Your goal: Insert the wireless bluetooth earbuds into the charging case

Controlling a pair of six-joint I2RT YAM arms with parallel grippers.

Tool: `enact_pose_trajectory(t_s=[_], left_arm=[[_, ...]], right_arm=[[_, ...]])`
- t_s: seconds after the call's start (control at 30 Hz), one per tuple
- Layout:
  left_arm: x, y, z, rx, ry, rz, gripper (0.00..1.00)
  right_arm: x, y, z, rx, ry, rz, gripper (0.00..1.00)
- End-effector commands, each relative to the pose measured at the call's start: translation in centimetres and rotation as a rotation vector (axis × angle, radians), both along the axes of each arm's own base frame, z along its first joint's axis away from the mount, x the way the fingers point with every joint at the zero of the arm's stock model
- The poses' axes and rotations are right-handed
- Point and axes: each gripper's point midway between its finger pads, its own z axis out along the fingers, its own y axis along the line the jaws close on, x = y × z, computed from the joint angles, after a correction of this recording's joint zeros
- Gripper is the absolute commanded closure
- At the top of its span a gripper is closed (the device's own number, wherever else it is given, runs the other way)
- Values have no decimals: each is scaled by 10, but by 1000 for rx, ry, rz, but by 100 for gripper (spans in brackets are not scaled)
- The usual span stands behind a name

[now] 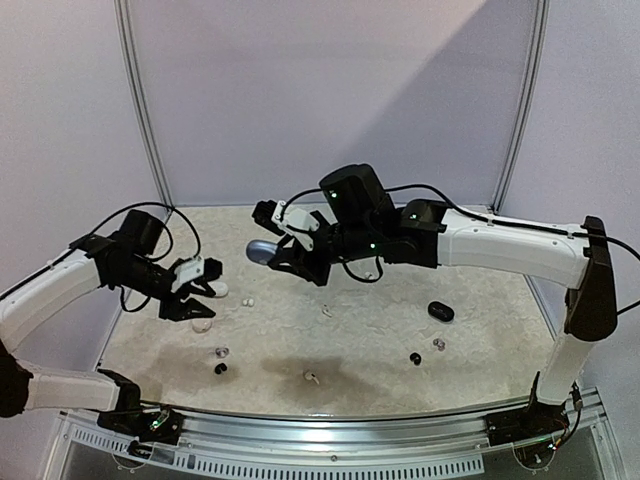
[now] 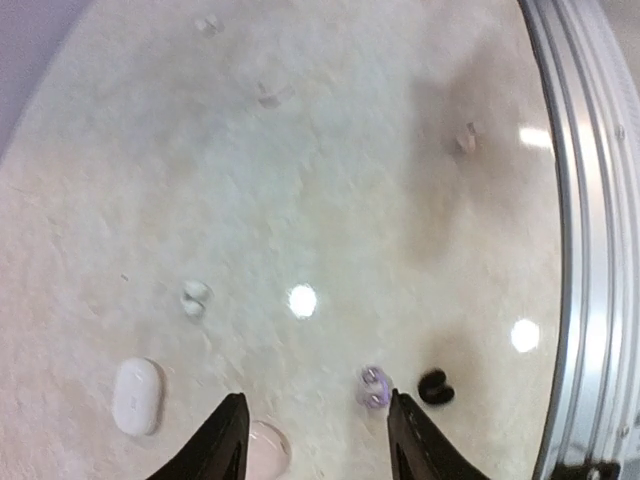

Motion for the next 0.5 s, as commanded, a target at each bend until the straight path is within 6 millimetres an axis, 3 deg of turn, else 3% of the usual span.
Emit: enact_pose_trajectory(t_s=[0.0,0.2,0.47], left_arm=[[-46,26,-68,428,119,-173,53],[-23,15,-89,469,112,-126,48],[-29,4,-118,526,127,-145,52]], right_arm=[[4,-14,-10,-10,13,-77,100],[3,-25,-26,-59,27,-90,100],[8,-39,-26,-42,36,-111,100]])
